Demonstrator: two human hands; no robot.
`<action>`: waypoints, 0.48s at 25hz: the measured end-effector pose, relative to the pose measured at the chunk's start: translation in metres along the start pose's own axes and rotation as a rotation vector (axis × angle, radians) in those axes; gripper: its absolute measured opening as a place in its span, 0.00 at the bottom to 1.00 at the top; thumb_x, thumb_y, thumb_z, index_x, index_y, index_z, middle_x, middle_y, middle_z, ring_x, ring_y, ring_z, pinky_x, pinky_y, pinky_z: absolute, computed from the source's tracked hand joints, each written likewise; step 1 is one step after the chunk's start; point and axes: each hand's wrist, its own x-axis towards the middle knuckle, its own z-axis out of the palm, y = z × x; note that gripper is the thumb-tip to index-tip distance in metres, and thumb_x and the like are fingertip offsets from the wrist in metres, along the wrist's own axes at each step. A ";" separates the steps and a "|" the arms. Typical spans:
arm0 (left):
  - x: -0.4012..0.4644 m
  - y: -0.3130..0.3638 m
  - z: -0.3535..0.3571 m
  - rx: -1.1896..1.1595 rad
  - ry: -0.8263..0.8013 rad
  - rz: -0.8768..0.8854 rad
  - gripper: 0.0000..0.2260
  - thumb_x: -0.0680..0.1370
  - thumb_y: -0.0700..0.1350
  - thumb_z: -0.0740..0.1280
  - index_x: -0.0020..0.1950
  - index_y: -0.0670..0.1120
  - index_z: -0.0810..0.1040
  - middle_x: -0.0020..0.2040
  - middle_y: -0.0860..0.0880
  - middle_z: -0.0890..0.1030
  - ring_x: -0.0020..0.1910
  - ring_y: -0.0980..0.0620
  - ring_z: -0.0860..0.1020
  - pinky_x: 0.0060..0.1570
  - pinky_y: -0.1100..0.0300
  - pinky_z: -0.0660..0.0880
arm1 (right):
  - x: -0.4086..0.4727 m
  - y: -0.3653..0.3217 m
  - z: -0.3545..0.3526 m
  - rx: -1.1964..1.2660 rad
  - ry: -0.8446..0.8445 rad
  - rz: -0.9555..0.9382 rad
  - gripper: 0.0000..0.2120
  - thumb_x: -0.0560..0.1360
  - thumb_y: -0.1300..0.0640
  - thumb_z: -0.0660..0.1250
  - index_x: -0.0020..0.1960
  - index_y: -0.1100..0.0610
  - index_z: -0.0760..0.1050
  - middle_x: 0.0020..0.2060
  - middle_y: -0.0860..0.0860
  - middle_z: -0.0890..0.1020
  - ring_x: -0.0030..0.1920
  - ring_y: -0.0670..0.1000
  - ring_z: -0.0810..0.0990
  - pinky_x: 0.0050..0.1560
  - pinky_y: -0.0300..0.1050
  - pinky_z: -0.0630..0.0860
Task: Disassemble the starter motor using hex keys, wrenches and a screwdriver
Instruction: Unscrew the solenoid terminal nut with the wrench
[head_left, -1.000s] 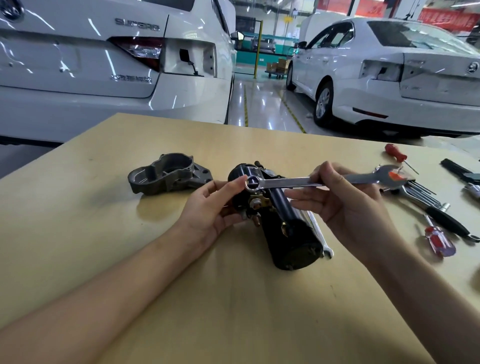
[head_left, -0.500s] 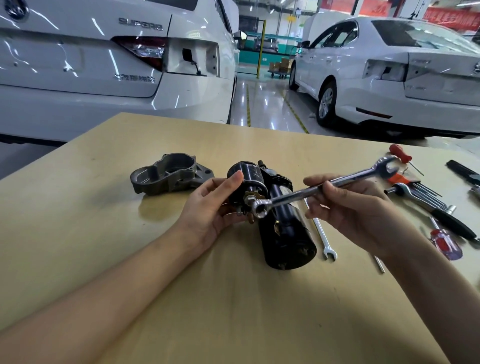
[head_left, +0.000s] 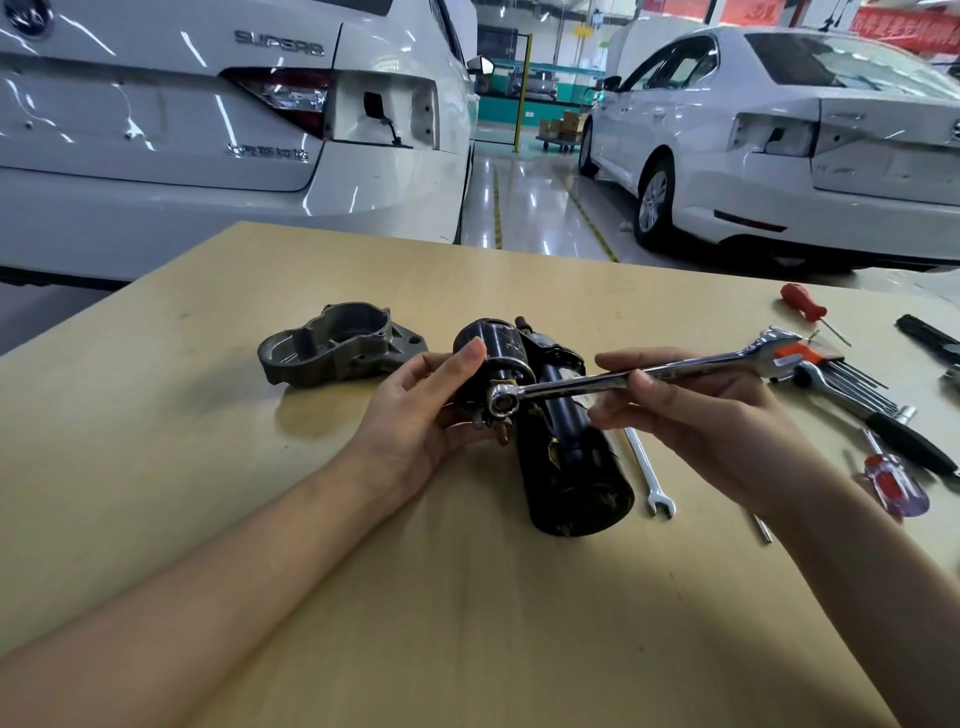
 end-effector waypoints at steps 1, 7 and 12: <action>0.000 0.000 0.000 0.001 -0.005 0.000 0.26 0.64 0.51 0.72 0.57 0.41 0.72 0.39 0.45 0.83 0.34 0.51 0.81 0.30 0.59 0.78 | -0.001 0.000 0.000 -0.030 0.003 -0.012 0.18 0.67 0.47 0.75 0.54 0.55 0.83 0.40 0.57 0.85 0.46 0.55 0.84 0.49 0.43 0.79; 0.003 -0.002 -0.004 0.008 -0.030 0.001 0.19 0.63 0.51 0.73 0.47 0.43 0.73 0.36 0.46 0.82 0.32 0.52 0.81 0.30 0.59 0.78 | 0.006 -0.016 0.019 -0.194 -0.002 -0.193 0.08 0.73 0.60 0.66 0.51 0.57 0.80 0.47 0.53 0.84 0.46 0.52 0.83 0.43 0.43 0.79; 0.005 -0.002 -0.002 -0.013 -0.039 0.021 0.18 0.61 0.50 0.74 0.43 0.44 0.72 0.33 0.48 0.82 0.30 0.52 0.81 0.28 0.59 0.77 | 0.040 -0.046 0.068 -0.313 -0.085 -0.249 0.12 0.75 0.67 0.64 0.56 0.58 0.72 0.39 0.57 0.82 0.28 0.51 0.81 0.29 0.42 0.77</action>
